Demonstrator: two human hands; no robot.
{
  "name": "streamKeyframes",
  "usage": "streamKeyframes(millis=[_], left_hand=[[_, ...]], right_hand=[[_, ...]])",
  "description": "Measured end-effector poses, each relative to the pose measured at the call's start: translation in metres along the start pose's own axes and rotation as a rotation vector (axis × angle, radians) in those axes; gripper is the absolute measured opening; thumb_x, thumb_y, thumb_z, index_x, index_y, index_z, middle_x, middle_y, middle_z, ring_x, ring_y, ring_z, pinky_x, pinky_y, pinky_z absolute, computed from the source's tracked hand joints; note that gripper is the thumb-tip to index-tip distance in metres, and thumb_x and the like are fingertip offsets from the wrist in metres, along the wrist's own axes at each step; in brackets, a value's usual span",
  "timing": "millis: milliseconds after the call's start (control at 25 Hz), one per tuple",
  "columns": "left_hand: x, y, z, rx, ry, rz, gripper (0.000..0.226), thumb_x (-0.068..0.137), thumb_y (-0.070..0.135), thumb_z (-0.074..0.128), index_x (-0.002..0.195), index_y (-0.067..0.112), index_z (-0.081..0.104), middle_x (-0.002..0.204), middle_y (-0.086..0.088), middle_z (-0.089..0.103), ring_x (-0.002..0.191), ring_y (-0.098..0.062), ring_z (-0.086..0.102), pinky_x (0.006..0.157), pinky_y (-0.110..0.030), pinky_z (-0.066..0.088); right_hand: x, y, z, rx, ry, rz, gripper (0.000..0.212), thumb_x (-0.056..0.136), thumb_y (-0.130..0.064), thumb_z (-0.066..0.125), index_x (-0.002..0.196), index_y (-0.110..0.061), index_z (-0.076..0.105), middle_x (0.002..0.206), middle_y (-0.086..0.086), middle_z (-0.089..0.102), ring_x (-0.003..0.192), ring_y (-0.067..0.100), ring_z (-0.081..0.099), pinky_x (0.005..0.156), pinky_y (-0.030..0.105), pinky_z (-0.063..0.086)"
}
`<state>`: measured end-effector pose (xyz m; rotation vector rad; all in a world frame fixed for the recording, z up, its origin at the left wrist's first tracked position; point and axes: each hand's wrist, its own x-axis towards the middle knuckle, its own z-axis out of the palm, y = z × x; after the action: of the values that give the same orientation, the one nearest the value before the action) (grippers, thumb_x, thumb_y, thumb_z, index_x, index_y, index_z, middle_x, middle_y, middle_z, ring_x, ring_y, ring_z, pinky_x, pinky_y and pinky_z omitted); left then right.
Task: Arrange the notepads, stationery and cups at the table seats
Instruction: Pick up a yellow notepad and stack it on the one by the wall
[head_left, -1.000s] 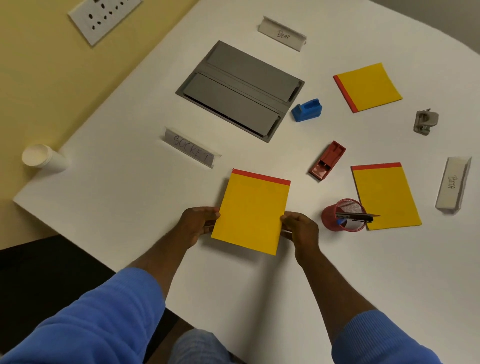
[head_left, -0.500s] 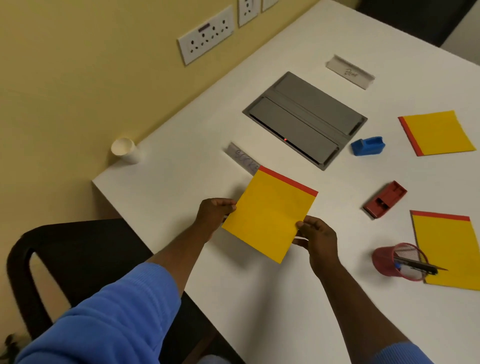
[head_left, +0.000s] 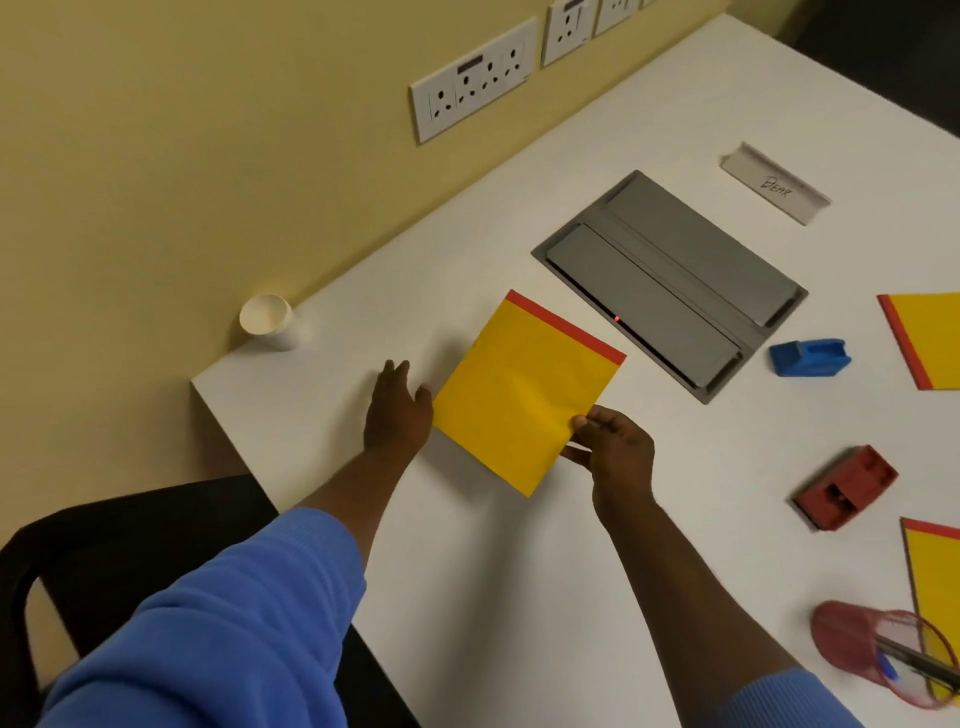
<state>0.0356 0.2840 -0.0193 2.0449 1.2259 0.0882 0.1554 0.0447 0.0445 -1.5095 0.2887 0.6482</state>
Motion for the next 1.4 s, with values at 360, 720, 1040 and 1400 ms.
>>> streamKeyframes(millis=[360, 720, 1040, 1400], left_hand=[[0.091, -0.03, 0.018, 0.426, -0.058, 0.042, 0.074, 0.103, 0.06, 0.03, 0.163, 0.025, 0.002, 0.17, -0.014, -0.007, 0.156, -0.037, -0.007, 0.124, -0.054, 0.001], [0.089, -0.039, 0.038, 0.522, 0.202, 0.15, 0.078, 0.1, 0.066, 0.027, 0.163, 0.022, 0.014, 0.169, -0.017, 0.007, 0.157, -0.037, 0.001, 0.125, -0.058, 0.006], [0.09, -0.042, 0.038, 0.483, 0.205, 0.149, 0.078, 0.1, 0.066, 0.028, 0.163, 0.024, 0.01, 0.17, -0.014, 0.0, 0.157, -0.034, -0.006, 0.125, -0.058, 0.005], [0.089, -0.041, 0.038, 0.487, 0.187, 0.129, 0.078, 0.1, 0.068, 0.023, 0.163, 0.024, 0.008, 0.17, -0.014, -0.002, 0.157, -0.033, -0.008, 0.125, -0.058, 0.006]], right_hand=[[0.096, -0.059, 0.13, 0.054, 0.041, -0.007, 0.015, 0.091, 0.008, 0.065, 0.091, -0.006, 0.069, 0.095, 0.02, 0.073, 0.082, 0.032, 0.074, 0.063, 0.035, 0.062], [0.18, -0.057, 0.222, -0.028, 0.092, 0.062, 0.012, 0.094, 0.005, 0.063, 0.086, -0.004, 0.066, 0.088, 0.017, 0.069, 0.07, 0.026, 0.069, 0.057, 0.031, 0.061], [0.208, -0.049, 0.263, -0.101, 0.064, 0.249, 0.017, 0.096, 0.003, 0.062, 0.08, -0.001, 0.06, 0.079, 0.015, 0.062, 0.062, 0.022, 0.063, 0.071, 0.04, 0.062], [0.2, -0.046, 0.246, -0.082, 0.01, 0.231, 0.064, 0.101, -0.059, 0.045, 0.126, -0.002, 0.06, 0.115, 0.022, 0.069, 0.103, 0.033, 0.071, 0.091, 0.044, 0.06]])
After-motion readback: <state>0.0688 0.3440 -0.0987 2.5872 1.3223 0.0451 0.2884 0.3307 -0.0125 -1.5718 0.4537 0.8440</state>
